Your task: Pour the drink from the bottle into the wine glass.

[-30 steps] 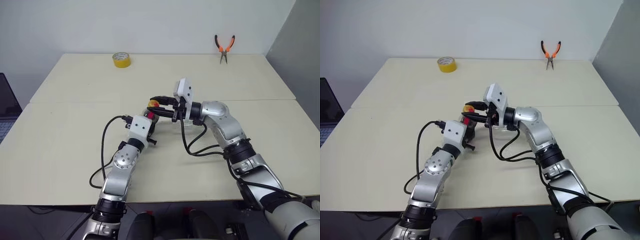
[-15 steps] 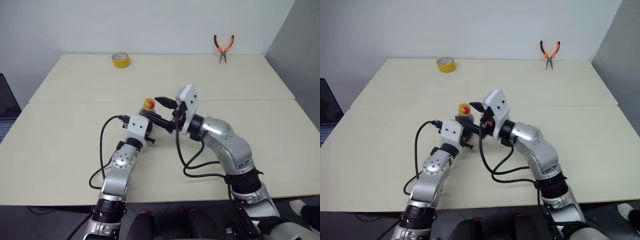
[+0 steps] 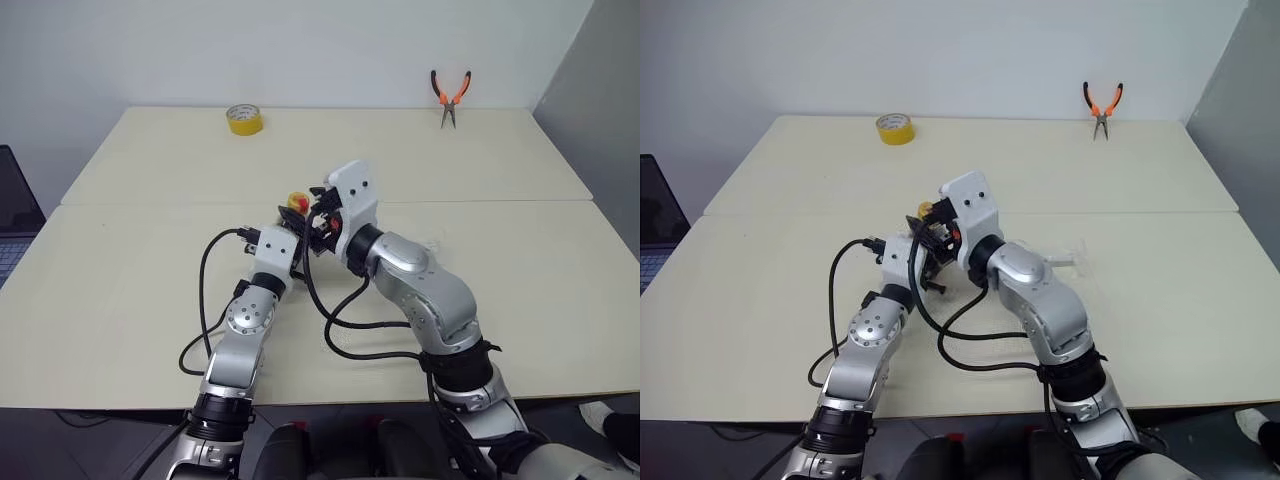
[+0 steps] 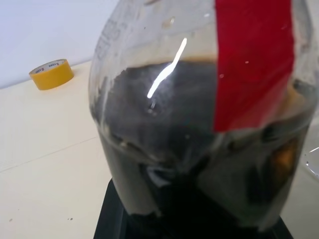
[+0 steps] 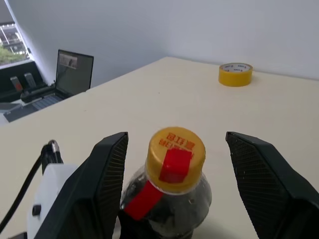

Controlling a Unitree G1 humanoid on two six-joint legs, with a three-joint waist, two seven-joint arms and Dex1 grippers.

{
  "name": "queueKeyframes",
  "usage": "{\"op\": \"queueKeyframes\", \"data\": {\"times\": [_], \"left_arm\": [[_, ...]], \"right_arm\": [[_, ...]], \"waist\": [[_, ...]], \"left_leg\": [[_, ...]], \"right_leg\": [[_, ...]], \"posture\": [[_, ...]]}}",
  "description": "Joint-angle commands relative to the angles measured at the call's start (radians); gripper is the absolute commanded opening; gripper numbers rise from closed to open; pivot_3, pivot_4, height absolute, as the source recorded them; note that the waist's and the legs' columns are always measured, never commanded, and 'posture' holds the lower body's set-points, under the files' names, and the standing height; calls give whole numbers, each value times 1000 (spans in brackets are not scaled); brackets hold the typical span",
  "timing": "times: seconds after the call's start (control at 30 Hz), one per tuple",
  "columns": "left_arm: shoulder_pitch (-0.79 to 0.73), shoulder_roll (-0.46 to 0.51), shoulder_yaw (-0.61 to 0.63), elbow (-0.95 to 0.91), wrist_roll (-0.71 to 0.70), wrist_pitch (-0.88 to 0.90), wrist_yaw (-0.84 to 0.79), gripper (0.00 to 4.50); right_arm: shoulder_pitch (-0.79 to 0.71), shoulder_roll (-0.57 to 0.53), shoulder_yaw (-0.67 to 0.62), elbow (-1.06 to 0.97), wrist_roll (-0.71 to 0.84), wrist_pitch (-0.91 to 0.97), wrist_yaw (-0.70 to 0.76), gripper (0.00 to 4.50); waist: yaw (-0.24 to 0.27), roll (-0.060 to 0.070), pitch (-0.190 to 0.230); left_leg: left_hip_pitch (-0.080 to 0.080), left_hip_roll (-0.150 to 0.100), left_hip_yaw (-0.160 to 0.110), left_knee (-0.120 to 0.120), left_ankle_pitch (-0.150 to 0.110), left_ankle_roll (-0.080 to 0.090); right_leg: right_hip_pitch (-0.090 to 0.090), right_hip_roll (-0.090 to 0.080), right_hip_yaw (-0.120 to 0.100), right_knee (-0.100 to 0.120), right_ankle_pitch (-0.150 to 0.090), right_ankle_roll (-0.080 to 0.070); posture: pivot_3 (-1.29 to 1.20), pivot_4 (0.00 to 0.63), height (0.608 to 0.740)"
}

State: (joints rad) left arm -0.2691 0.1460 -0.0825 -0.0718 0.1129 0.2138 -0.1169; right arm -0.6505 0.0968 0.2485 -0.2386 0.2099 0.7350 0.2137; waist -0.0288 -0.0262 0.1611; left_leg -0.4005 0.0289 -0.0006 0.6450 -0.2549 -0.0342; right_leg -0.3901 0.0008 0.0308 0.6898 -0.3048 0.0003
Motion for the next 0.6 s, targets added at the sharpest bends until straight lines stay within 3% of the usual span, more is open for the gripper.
{"op": "queueKeyframes", "data": {"times": [0.03,0.17,0.23,0.37,0.6], "left_arm": [[-12,-8,-3,-48,10,-28,14,900],[-16,-10,-3,-44,11,-30,13,900],[-19,-10,-2,-40,11,-31,13,900],[-21,-10,-1,-38,13,-34,11,900],[-19,-6,6,-42,11,-29,10,899]], "right_arm": [[-23,13,-20,-22,7,-2,-10,3341],[-21,9,-16,-14,9,12,-5,3165],[-22,7,-13,-11,6,16,-3,2717],[-21,12,-21,-8,6,11,-9,1341],[-19,3,-55,10,38,-17,24,1254]], "waist": [[0,0,0],[0,0,0],[0,0,0],[0,0,0],[0,0,0]], "left_leg": [[0,0,0,0,0,0],[0,0,0,0,0,0],[0,0,0,0,0,0],[0,0,0,0,0,0],[0,0,0,0,0,0]], "right_leg": [[0,0,0,0,0,0],[0,0,0,0,0,0],[0,0,0,0,0,0],[0,0,0,0,0,0],[0,0,0,0,0,0]], "posture": [[0,150,740],[0,150,740],[0,150,740],[0,150,740],[0,150,740]]}}
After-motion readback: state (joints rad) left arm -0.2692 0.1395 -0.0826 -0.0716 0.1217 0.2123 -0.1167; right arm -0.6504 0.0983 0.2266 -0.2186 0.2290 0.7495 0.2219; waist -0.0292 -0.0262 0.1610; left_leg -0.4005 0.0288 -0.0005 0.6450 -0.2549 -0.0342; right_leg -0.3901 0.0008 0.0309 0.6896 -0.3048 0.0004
